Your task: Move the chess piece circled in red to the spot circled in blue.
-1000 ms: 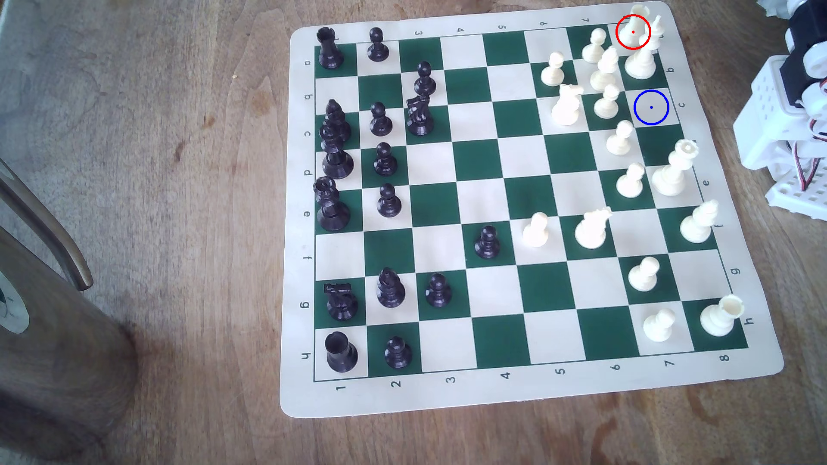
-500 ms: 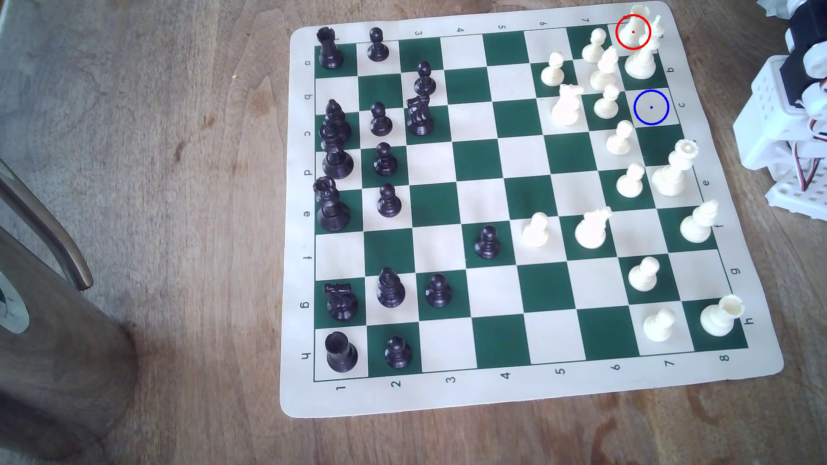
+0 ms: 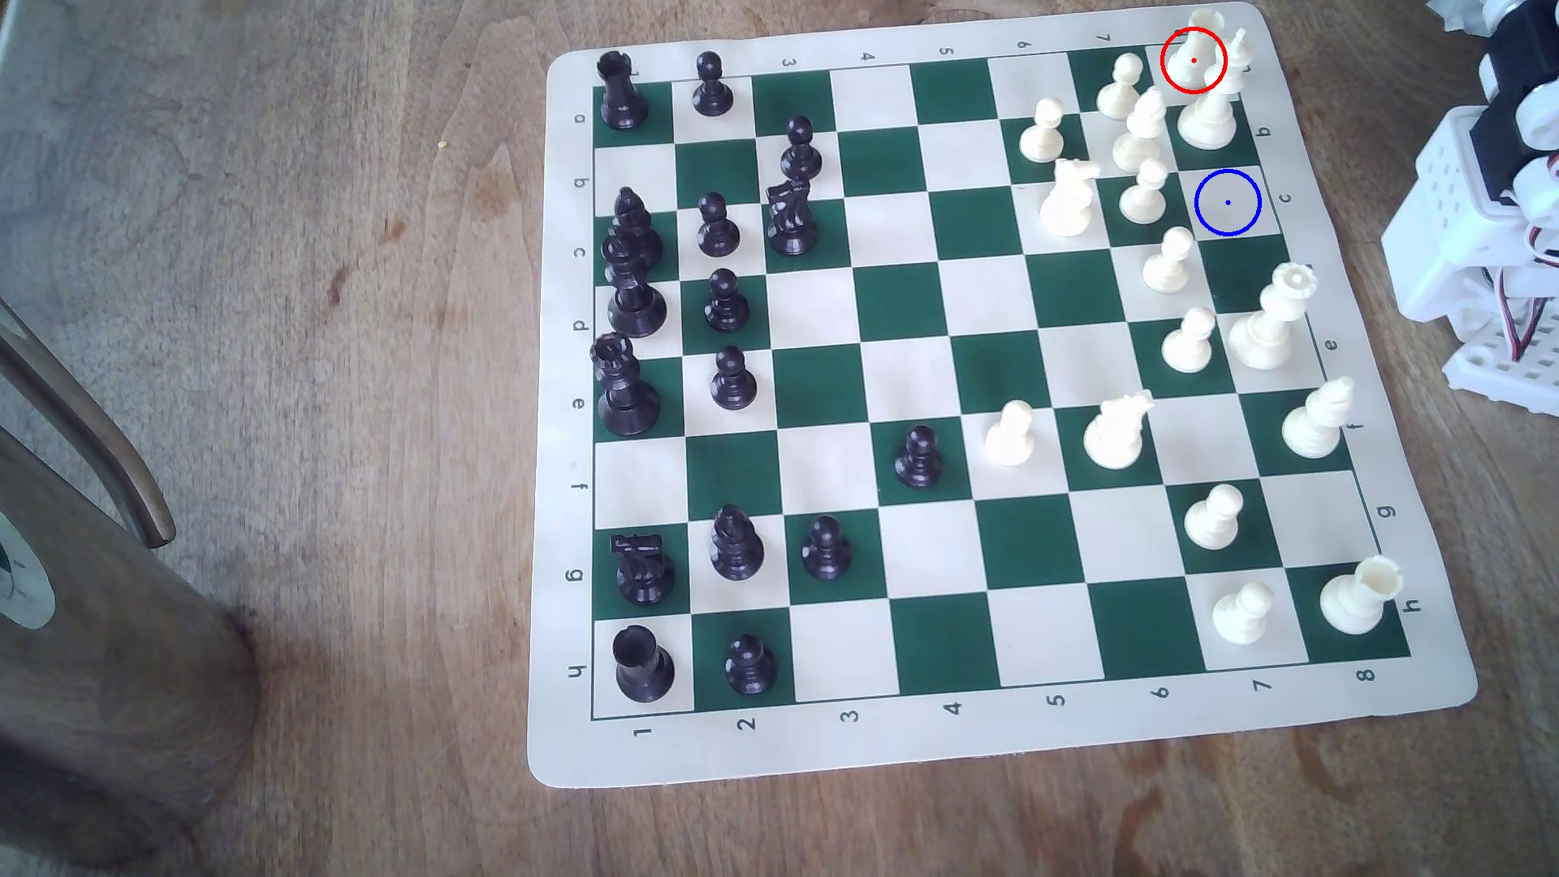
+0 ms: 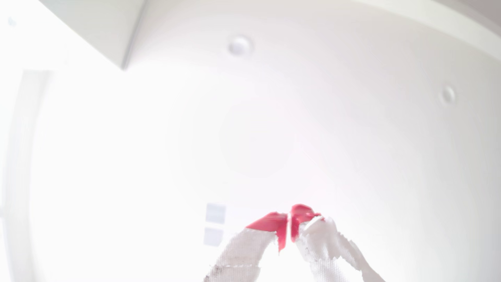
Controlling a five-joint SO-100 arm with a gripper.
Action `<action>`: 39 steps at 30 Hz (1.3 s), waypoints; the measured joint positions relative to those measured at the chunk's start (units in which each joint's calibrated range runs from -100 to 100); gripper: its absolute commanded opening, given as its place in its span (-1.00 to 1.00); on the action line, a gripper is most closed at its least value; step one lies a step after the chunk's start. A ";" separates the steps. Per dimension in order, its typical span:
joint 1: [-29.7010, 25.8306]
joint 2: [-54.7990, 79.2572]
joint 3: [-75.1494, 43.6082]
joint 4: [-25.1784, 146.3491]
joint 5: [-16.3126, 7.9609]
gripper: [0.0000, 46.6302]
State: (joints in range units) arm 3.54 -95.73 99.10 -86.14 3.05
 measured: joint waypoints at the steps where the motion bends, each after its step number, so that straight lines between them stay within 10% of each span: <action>1: -0.15 0.00 0.00 4.22 -0.10 -0.99; 7: 7.52 -0.08 0.00 35.30 1.47 -1.00; 17: 27.73 4.19 -5.15 92.11 -3.37 -0.84; 25: 40.19 32.59 -33.26 112.11 -5.27 -0.76; 32: 45.35 50.94 -49.71 129.08 -6.06 -0.41; 39: 46.61 55.47 -53.14 141.91 -5.62 -0.57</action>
State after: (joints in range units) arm 50.15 -40.26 45.96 55.78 -2.56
